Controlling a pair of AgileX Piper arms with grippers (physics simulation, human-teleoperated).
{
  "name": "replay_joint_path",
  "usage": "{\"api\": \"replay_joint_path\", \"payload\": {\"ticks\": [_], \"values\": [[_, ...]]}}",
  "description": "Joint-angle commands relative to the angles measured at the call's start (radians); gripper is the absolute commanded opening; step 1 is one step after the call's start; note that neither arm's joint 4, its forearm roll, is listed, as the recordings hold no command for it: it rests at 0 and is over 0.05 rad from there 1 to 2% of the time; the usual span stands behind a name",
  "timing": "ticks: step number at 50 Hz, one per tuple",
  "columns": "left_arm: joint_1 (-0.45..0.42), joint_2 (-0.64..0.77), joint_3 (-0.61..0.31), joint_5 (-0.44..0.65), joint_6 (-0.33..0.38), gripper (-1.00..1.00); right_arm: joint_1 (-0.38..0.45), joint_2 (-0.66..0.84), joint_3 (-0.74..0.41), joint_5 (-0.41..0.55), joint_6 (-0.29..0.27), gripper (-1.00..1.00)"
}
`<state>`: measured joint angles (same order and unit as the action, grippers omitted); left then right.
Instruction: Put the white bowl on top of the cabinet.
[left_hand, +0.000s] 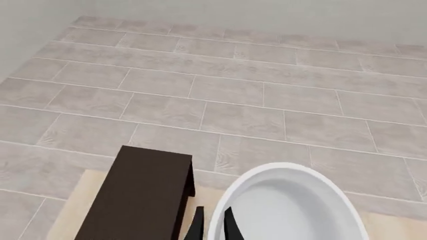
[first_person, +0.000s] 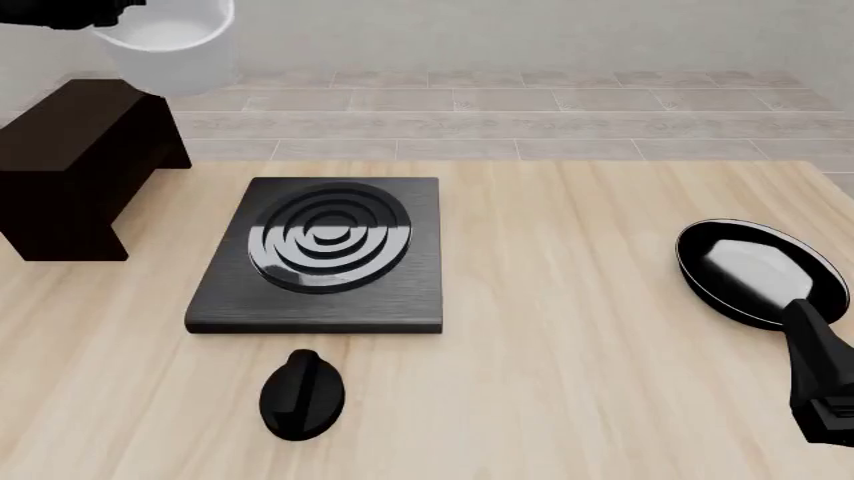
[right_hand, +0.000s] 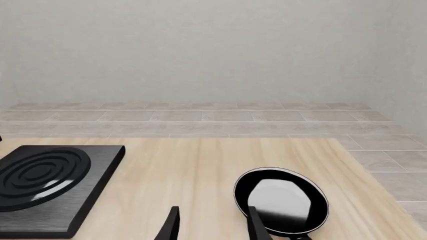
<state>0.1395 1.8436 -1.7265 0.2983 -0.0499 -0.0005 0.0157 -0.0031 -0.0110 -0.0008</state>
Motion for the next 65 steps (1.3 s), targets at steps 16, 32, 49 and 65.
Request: {"api": "replay_joint_path", "payload": {"ticks": [16,32,49,65], "values": [[0.099,-0.008,0.013,-0.023,0.011,-1.0,0.0,-0.001,0.0,0.0,-0.001,1.0],[0.136,-0.023,0.013,-0.017,0.008,-1.0,0.0,0.0,0.0,0.0,0.0,1.0],[0.168,-0.026,0.019,-0.025,0.005,-1.0,0.0,0.0,0.0,0.0,0.0,1.0],[0.198,-0.022,0.024,-0.037,-0.01,-1.0,0.0,0.0,0.0,0.0,0.0,1.0]]}}
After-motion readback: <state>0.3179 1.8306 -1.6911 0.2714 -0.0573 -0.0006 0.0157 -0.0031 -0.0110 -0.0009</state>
